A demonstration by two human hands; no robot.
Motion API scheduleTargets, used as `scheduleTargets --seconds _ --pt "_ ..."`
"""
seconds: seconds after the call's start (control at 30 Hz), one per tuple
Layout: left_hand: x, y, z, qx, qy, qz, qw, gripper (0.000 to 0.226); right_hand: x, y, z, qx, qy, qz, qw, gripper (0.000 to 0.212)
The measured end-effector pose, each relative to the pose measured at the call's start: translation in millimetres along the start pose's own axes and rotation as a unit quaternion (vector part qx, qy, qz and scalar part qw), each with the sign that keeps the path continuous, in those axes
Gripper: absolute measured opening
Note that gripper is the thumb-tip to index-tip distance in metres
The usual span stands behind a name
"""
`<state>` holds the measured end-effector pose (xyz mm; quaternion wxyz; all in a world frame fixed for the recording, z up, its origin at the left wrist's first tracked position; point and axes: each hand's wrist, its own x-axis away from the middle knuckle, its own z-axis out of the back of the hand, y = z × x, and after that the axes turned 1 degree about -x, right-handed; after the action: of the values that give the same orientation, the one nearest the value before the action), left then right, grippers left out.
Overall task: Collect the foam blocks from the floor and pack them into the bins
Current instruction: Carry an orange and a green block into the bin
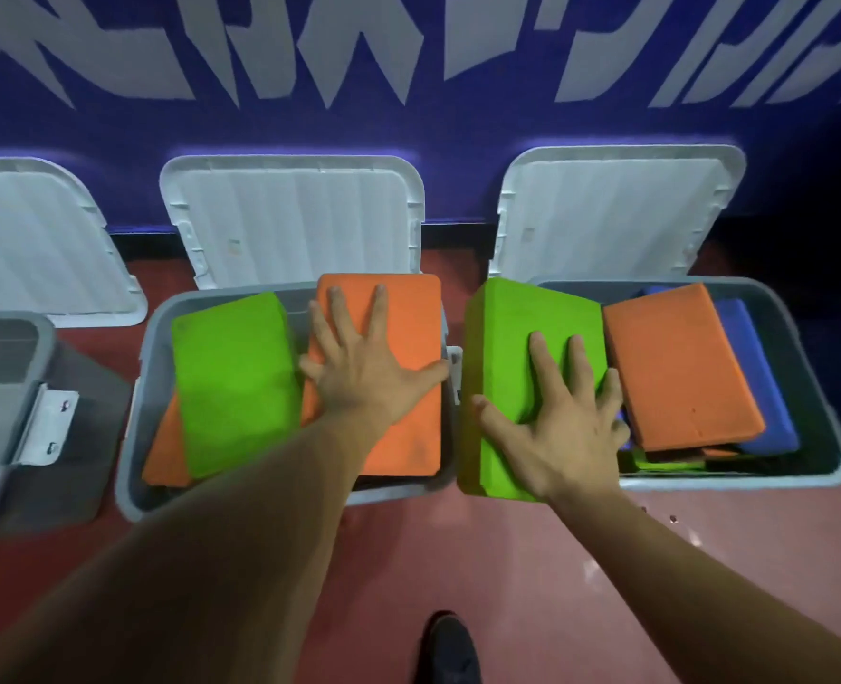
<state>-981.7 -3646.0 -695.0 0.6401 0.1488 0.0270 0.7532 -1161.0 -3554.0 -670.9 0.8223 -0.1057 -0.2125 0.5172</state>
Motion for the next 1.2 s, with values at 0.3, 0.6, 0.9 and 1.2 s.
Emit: scheduleTargets --seconds 0.3,0.6,0.9,1.2 --pt "-32.4 -7.1 -33.8 -0.021 0.022 -0.012 0.999 0.096 -47.9 -5.2 -30.0 -0.005 -0.035 0.024 0.999 0.102" --pt "-47.2 -95.0 -18.9 -0.106 0.098 -0.110 0.983 0.061 -42.1 -57.1 -66.0 0.014 -0.072 0.043 0.996 0.102" --pt "-58.0 -159.5 -0.5 -0.110 0.086 -0.090 0.986 0.066 -44.0 -133.7 -104.7 0.026 -0.092 0.051 0.994 0.102" --pt "-50.4 -177.0 -3.0 -0.106 0.042 -0.119 0.986 0.070 -35.0 -142.7 -129.5 0.086 -0.103 0.103 0.986 0.068"
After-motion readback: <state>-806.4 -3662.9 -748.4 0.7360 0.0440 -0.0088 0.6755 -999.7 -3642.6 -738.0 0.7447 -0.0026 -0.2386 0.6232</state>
